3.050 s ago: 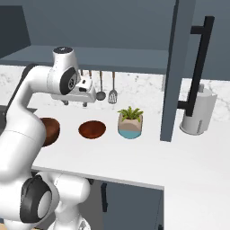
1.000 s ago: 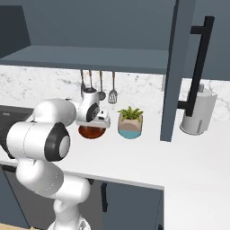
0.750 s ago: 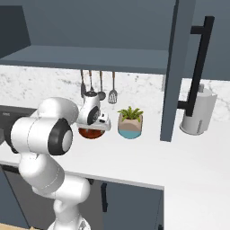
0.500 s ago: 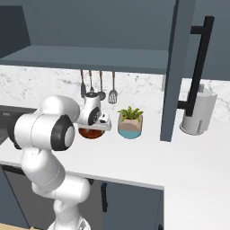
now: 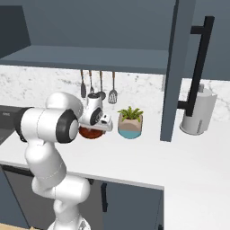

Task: Pick up the bowls on the counter and stack them on top of one another in the open cabinet. Place the smaller bowl on top of the larger bowl.

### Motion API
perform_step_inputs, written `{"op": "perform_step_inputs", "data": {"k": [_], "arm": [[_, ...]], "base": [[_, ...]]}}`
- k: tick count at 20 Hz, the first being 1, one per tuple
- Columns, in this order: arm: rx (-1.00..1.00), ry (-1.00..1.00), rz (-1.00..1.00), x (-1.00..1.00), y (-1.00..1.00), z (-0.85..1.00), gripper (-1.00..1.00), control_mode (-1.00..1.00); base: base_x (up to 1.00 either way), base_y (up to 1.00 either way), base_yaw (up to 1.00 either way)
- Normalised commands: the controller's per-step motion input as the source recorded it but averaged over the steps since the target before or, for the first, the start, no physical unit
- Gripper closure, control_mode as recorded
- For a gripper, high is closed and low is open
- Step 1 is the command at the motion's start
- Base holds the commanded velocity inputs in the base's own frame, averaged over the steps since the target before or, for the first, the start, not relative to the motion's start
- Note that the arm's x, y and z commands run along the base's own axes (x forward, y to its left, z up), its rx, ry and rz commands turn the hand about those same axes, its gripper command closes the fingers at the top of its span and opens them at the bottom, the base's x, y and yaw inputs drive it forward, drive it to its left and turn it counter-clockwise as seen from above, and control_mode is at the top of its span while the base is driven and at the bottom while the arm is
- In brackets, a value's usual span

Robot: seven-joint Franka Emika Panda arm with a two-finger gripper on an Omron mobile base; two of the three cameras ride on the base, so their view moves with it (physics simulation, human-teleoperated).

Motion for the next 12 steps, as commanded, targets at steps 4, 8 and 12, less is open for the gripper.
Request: {"op": "perform_step_inputs", "data": {"k": [4,8,12], "arm": [[0.0,0.0,-0.05,0.0,0.0,-0.34,-1.0,-1.0],[0.0,0.0,-0.04,0.02,0.0,-0.32,-1.0,-1.0],[0.0,0.0,-0.03,0.04,0.0,-0.26,-1.0,-1.0]], "base": [[0.0,0.0,0.0],[0.0,0.0,0.0],[0.0,0.0,0.0]]}}
